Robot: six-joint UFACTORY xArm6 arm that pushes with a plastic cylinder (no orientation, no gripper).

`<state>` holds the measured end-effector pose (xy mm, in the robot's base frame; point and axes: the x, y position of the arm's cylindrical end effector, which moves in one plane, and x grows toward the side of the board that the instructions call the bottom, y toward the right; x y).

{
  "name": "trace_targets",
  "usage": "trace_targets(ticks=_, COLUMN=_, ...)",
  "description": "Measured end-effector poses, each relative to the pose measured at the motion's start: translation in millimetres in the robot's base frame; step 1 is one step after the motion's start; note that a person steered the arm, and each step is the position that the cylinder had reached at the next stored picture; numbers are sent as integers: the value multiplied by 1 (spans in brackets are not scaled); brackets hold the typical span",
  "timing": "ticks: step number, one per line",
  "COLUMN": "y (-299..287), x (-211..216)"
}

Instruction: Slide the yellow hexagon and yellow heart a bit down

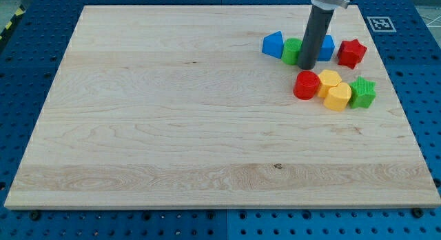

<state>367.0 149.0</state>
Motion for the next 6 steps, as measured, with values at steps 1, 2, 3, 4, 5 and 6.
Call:
trace_targets(ticks=1, y=-7, x=-3)
trace_targets(ticks=2, y=-12, x=10)
trace_targets(ticks=3, y=-19, x=11)
trace_targets(ticks=4, y=-19, x=9)
trace_targets(ticks=5, y=-19, x=7)
trace_targets(ticks=6, y=-19, x=1)
